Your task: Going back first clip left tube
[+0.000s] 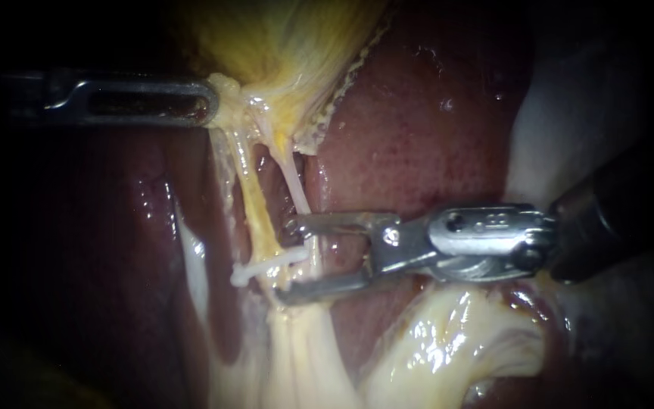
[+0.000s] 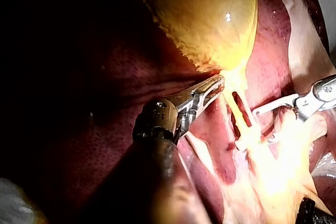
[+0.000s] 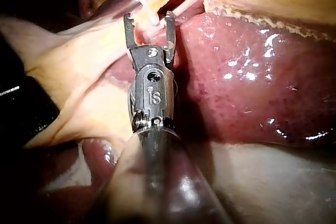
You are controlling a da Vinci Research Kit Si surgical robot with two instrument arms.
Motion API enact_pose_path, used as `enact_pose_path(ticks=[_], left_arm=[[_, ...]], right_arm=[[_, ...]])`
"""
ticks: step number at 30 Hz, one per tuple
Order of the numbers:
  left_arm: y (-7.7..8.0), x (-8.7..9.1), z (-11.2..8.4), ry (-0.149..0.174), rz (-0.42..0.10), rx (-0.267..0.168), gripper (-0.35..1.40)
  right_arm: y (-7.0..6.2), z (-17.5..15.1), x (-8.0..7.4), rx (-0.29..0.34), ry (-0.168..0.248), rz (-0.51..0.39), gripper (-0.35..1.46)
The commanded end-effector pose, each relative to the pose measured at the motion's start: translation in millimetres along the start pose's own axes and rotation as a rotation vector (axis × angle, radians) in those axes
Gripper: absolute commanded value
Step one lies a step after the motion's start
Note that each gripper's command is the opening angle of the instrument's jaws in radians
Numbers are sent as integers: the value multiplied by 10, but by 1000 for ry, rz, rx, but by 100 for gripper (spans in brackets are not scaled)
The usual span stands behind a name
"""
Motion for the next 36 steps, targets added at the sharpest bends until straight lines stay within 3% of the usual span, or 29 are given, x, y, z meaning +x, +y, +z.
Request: enact_pose_path(ticks=[1,6,15,23,36], left_arm=[[0,0,-1,0,0,1,-35],[0,0,-1,0,0,1,-35],[-1,-1,0,0,0,0,-35],[-1,1,8,0,1,2,-35],[-3,30,52,29,17,30,-35]], right_arm=[[0,-9,6,-1,0,-19,50],[-4,-56,27,-11,-2,-81,50],[-1,-96,23,-30,-7,-117,50],[-1,-105,21,-18,-8,-124,50],[-2,-106,21,-15,-8,-125,50]])
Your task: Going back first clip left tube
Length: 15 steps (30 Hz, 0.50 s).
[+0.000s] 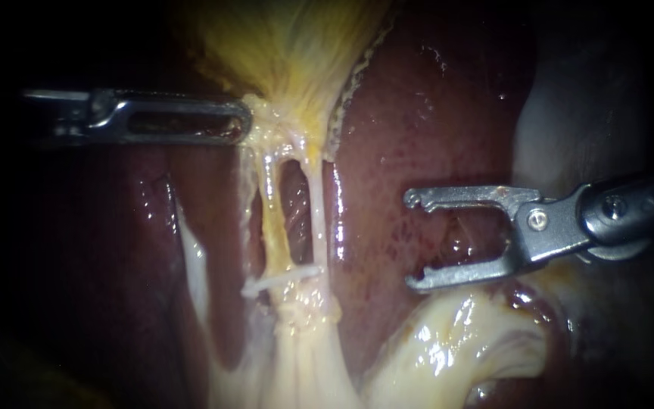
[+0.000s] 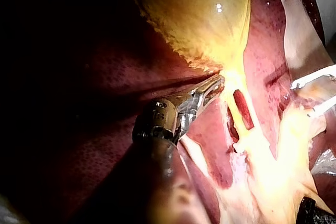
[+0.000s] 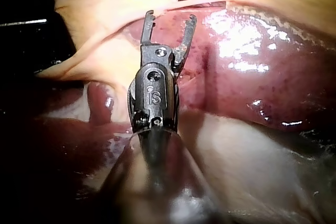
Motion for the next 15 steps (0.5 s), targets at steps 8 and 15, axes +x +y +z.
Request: enact_pose_path(ticks=[8,15], left_arm=[[-1,2,4,2,1,0,-35],[0,1,1,3,1,2,-35]], right_arm=[[0,0,0,0,0,0,50],[-2,4,2,11,2,0,50]])
